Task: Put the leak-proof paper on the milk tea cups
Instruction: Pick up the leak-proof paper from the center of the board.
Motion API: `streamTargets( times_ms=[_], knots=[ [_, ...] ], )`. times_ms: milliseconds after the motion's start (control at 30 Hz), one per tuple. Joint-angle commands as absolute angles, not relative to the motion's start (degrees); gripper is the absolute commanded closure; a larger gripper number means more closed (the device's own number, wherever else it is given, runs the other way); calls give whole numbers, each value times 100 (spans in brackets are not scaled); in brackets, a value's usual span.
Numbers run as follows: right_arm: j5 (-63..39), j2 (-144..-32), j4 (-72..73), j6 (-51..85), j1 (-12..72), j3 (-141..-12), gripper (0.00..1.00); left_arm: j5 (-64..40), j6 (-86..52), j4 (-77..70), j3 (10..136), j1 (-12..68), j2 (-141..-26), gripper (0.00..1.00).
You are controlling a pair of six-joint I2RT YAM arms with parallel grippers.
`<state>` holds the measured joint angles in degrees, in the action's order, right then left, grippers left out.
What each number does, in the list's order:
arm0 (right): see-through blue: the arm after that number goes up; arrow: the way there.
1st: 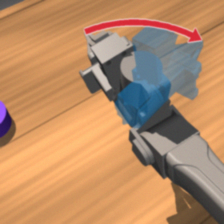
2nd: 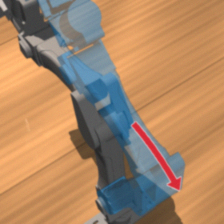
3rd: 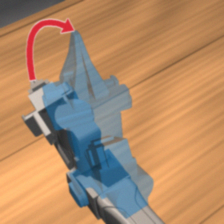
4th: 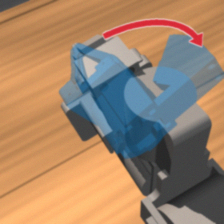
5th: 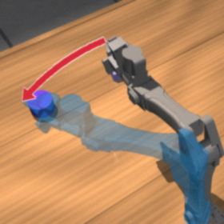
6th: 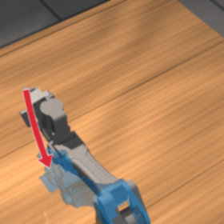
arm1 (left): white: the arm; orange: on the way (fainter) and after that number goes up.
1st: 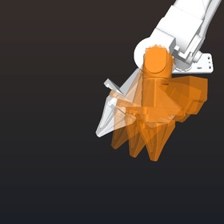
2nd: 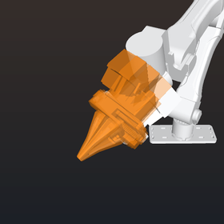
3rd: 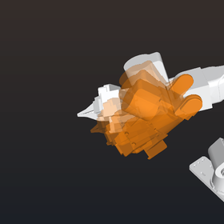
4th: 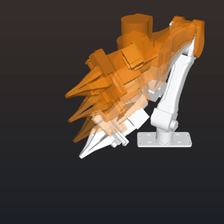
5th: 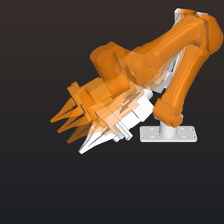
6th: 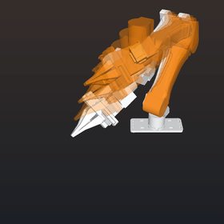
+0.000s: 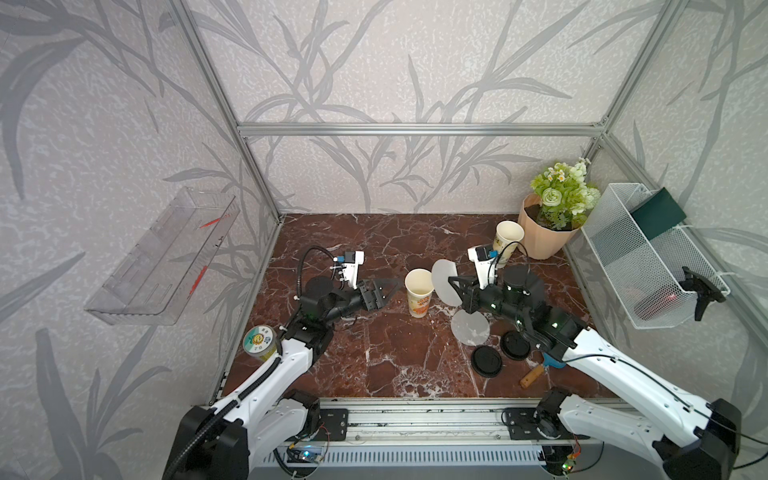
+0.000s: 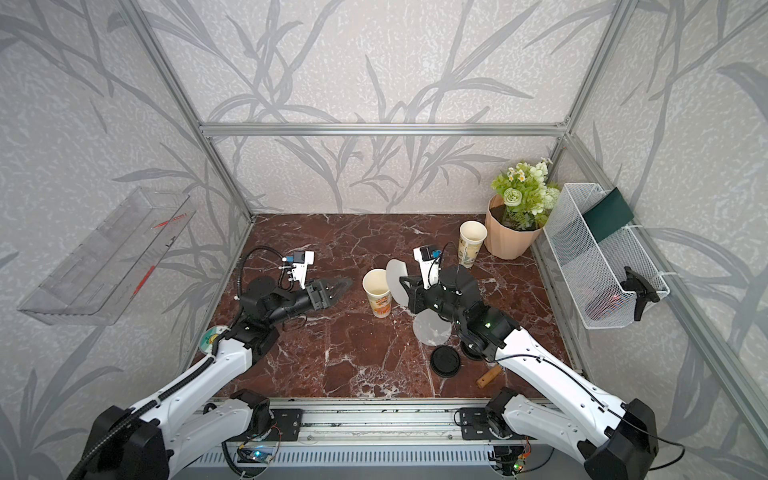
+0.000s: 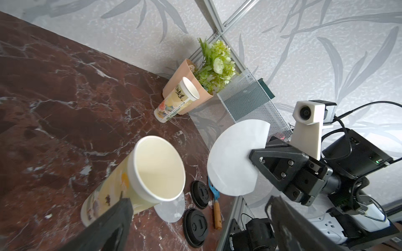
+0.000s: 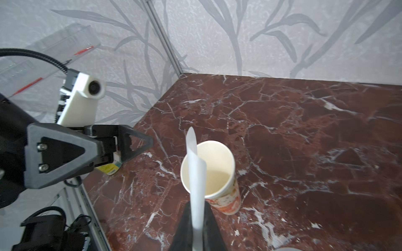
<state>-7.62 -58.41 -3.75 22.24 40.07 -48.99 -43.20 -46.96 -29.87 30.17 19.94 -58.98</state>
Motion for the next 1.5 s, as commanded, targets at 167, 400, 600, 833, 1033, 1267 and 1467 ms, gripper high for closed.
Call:
streamTargets(
  times_ms=[167, 400, 600, 833, 1033, 1267, 1467],
  knots=[
    [-1990, -6370, 884, 2861, 4008, -5125, 89, -4656, -4913, -3850, 3687, 2405, -6533, 12],
    [-2126, -6599, 1199, 2936, 4009, -5159, 89, -4577, -4648, -3347, 3972, 2508, -6841, 20],
    [-2137, -6729, 1299, 2944, 4008, -5194, 89, -4694, -4755, -3516, 3915, 2522, -6867, 33],
    [-2020, -6879, 1256, 2854, 3903, -5256, 88, -4754, -4903, -3598, 3890, 2518, -6826, 71],
    [-1956, -6945, 1160, 2707, 3839, -5232, 83, -4671, -4744, -3210, 4039, 2522, -6820, 100],
    [-3064, -6847, 1628, 2913, 3204, -4898, 26, -4769, -4374, -2513, 4429, 2526, -6742, 100],
    [-4274, -6931, 2786, 3521, 2641, -4503, 13, -4793, -3557, -1171, 5490, 3038, -7114, 100]
  ],
)
